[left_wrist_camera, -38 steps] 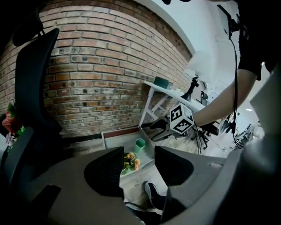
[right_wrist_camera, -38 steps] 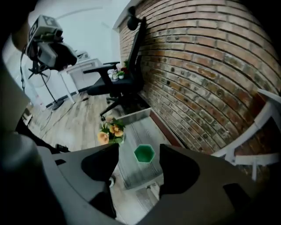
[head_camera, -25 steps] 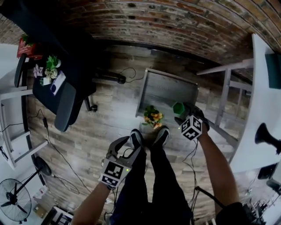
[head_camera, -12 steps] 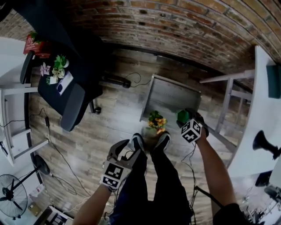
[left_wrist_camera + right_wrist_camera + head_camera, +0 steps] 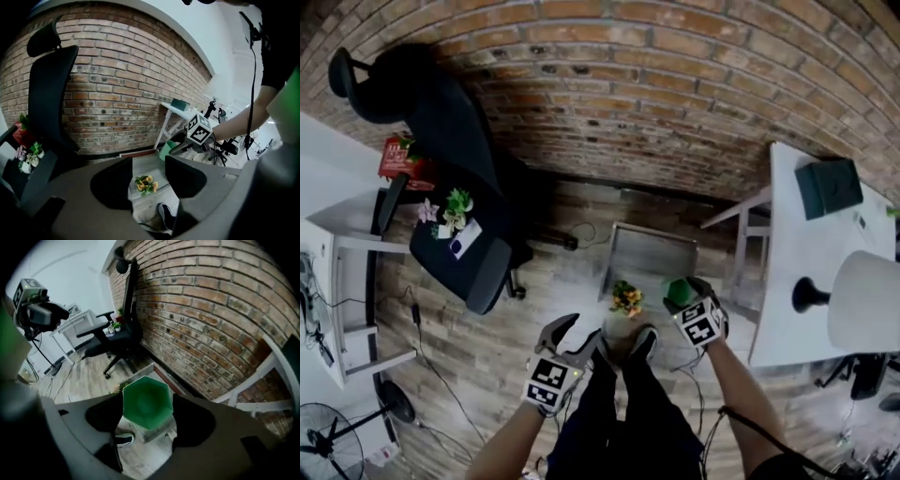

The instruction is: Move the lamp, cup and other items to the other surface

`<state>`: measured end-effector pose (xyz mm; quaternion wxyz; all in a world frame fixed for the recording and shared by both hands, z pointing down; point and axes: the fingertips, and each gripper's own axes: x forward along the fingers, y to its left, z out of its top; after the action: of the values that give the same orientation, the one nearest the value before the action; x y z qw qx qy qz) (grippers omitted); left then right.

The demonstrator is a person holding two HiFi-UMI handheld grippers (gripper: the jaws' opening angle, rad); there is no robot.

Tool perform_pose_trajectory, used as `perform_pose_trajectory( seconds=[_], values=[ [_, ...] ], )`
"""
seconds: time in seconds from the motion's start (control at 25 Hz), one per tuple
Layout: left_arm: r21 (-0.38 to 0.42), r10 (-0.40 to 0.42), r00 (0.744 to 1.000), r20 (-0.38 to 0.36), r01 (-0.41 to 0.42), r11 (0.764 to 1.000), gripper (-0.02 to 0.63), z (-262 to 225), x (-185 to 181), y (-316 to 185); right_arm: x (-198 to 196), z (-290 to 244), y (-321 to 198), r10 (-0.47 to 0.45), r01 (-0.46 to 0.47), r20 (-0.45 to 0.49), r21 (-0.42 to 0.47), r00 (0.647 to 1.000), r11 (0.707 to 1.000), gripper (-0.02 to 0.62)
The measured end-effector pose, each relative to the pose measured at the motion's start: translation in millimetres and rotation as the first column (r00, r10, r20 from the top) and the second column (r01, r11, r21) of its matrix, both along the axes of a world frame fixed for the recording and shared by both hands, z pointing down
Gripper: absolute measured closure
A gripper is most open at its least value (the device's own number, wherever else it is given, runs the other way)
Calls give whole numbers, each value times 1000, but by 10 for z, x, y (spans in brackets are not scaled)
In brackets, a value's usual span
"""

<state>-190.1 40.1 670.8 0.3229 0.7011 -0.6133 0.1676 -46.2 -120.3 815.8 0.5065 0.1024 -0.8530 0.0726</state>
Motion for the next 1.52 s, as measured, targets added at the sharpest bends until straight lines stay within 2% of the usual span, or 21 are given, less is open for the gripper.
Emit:
perform_pose_trajectory(
  seconds=[0.12,0.28,0.48,0.64,0.88,1.16,1.4,1.52],
  values=[
    [47,0,1000,15,0,999,391,-391,-57,-16,32,-652,57,51,-52,59,13,997,999,267],
    [88,-1,1000,15,0,996,391,-805,-160,42,132,-1386,172,101,-104,87,29,991,994,265],
    [163,-14,1000,12,12,987,391,-1238,-253,98,363,-2065,253,173,-182,110,80,979,980,265],
    [220,-13,1000,-9,15,975,391,-1478,-273,195,613,-2439,378,244,-261,146,118,959,958,267],
    [271,51,997,-60,-33,962,394,-1625,-68,184,1250,-2791,404,366,-386,137,165,920,908,268],
    [245,85,992,-98,-58,968,396,-1461,255,204,2188,-2921,364,505,-511,82,183,859,840,268],
    [219,89,995,-55,-75,973,396,-1454,498,165,2872,-2854,200,541,-544,74,194,838,816,268],
    [210,57,998,-23,-51,976,397,-1521,665,79,3265,-2931,-104,527,-533,97,255,844,807,268]
  ],
)
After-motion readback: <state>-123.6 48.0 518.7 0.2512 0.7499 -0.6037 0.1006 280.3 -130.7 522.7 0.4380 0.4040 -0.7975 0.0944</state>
